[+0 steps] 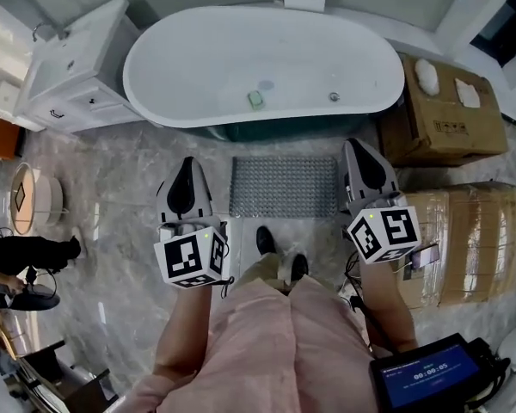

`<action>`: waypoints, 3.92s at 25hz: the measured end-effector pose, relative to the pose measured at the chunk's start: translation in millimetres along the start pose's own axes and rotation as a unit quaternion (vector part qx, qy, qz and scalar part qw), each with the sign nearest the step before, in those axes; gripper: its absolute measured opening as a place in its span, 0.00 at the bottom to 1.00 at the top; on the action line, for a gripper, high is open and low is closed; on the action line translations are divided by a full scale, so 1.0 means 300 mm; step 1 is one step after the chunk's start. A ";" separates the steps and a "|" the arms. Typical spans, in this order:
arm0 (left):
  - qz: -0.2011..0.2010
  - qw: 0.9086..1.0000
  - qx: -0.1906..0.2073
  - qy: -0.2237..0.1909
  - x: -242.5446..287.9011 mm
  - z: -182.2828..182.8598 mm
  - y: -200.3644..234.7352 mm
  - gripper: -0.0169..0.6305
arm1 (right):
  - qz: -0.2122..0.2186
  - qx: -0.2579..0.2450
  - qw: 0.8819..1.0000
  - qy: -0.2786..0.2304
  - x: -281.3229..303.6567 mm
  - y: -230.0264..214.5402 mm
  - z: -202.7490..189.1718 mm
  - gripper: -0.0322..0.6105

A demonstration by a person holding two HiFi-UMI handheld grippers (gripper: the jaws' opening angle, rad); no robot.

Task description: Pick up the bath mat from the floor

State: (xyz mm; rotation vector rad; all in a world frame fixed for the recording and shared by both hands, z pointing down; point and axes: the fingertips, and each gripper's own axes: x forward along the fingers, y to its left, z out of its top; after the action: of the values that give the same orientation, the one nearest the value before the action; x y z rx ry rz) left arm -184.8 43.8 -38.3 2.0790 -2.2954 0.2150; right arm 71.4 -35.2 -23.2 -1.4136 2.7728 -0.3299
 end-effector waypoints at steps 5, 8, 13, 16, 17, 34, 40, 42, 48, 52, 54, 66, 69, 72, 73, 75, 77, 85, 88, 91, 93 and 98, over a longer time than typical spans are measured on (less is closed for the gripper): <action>0.010 1.000 -0.008 -0.021 0.056 0.049 0.139 0.06 | 0.009 -0.022 1.000 -0.013 0.123 0.090 0.074 0.08; 0.009 0.999 -0.013 -0.031 0.097 0.074 0.192 0.06 | 0.012 -0.032 0.999 -0.018 0.187 0.124 0.109 0.08; -0.002 0.999 -0.017 -0.039 0.155 0.094 0.254 0.06 | 0.009 -0.045 0.999 -0.023 0.253 0.173 0.142 0.08; -0.009 0.999 -0.018 -0.030 0.189 0.090 0.265 0.06 | 0.001 -0.043 0.999 -0.020 0.271 0.173 0.148 0.08; -0.012 0.999 -0.017 -0.027 0.199 0.094 0.253 0.06 | -0.002 -0.041 0.999 -0.020 0.269 0.161 0.155 0.08; -0.079 0.996 -0.017 -0.041 0.277 0.084 0.048 0.06 | -0.031 -0.064 0.997 -0.043 0.218 0.055 0.193 0.08; -0.085 0.995 -0.026 -0.043 0.282 0.072 0.039 0.06 | -0.038 -0.071 0.996 -0.039 0.203 0.038 0.183 0.08; -0.090 0.994 -0.033 -0.044 0.279 0.065 0.041 0.06 | -0.039 -0.072 0.996 -0.038 0.197 0.035 0.180 0.08; -0.090 0.995 -0.043 -0.031 0.295 0.038 0.023 0.06 | -0.033 -0.074 0.996 -0.022 0.200 0.009 0.156 0.08; -0.086 0.996 -0.040 0.000 0.332 -0.002 -0.044 0.06 | -0.025 -0.066 0.997 0.003 0.208 -0.072 0.114 0.08; -0.084 0.996 -0.038 0.014 0.330 -0.030 -0.042 0.06 | -0.021 -0.064 0.998 0.016 0.208 -0.073 0.083 0.08; -0.078 0.992 -0.036 0.097 0.315 -0.299 -0.042 0.06 | -0.042 -0.030 0.995 0.083 0.191 -0.167 -0.187 0.08; -0.078 0.989 -0.042 0.122 0.296 -0.384 -0.040 0.06 | -0.049 -0.014 0.992 0.117 0.158 -0.179 -0.304 0.08; -0.083 0.986 -0.048 0.139 0.281 -0.472 -0.044 0.06 | -0.056 -0.002 0.988 0.141 0.133 -0.187 -0.410 0.08; -0.084 0.985 -0.048 0.146 0.275 -0.504 -0.047 0.06 | -0.058 0.002 0.987 0.147 0.124 -0.190 -0.443 0.08; -0.087 0.981 -0.048 0.166 0.251 -0.572 -0.054 0.06 | -0.063 0.011 0.984 0.165 0.099 -0.196 -0.512 0.08; -0.088 0.977 -0.050 0.188 0.213 -0.638 -0.057 0.06 | -0.067 0.020 0.980 0.185 0.065 -0.199 -0.585 0.08; -0.078 0.969 -0.062 0.226 0.135 -0.863 -0.024 0.06 | -0.080 0.041 0.967 0.237 -0.023 -0.208 -0.849 0.08; -0.076 0.968 -0.061 0.230 0.120 -0.878 -0.020 0.06 | -0.082 0.044 0.965 0.246 -0.048 -0.205 -0.883 0.08; -0.079 0.966 -0.058 0.237 0.112 -0.892 -0.021 0.06 | -0.085 0.045 0.964 0.250 -0.056 -0.209 -0.892 0.08; -0.082 0.965 -0.055 0.241 0.111 -0.896 -0.014 0.06 | -0.088 0.044 0.964 0.249 -0.050 -0.209 -0.887 0.08; -0.082 0.965 -0.050 0.244 0.128 -0.926 -0.009 0.06 | -0.090 0.042 0.964 0.248 -0.038 -0.235 -0.907 0.08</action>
State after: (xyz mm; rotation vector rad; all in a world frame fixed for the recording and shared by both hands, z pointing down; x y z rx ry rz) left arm -204.1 40.8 241.4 1.8893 -1.8019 0.5254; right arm 105.7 -16.8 255.4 -1.7734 2.9420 -0.9126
